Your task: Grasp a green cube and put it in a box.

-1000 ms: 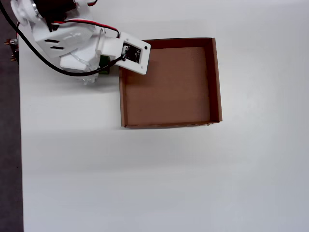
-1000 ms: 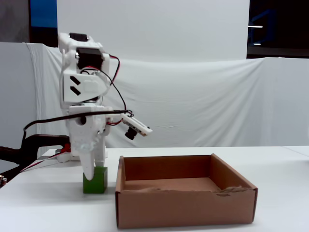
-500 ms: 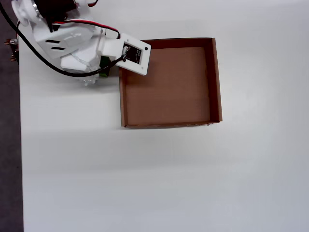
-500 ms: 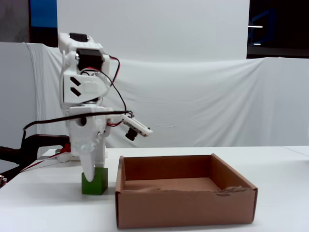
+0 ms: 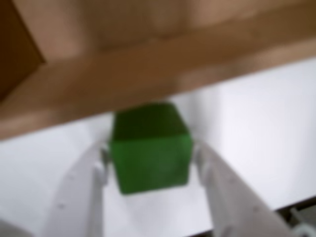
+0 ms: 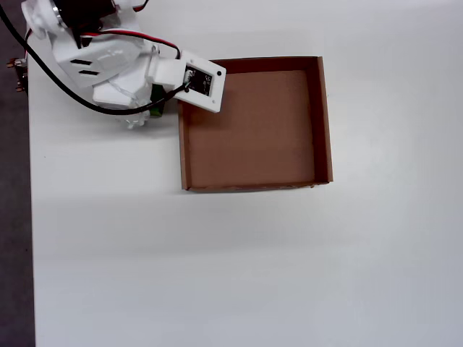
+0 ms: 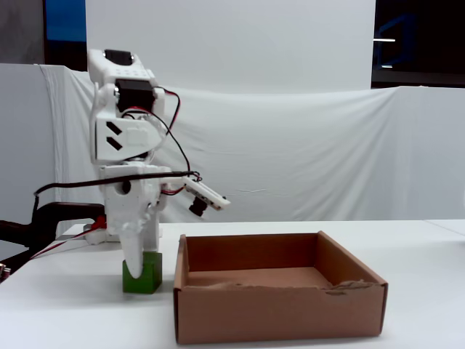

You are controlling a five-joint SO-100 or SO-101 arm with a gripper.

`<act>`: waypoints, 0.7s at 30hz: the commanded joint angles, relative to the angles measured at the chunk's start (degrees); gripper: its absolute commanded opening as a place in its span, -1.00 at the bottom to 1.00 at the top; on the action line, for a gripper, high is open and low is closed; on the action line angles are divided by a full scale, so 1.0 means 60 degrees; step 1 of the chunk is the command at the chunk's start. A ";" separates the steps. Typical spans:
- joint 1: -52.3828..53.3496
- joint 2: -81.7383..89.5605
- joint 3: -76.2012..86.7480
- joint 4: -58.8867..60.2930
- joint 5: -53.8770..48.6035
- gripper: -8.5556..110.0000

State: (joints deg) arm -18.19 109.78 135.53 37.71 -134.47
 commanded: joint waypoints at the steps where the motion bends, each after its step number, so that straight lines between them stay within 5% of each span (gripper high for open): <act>1: -0.0088 0.0439 -0.0073 -0.0059 -0.0220 -0.51; 21: -0.0117 0.0688 -0.0059 0.0249 -0.0190 -0.59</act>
State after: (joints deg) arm -18.19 110.30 135.53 38.50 -134.47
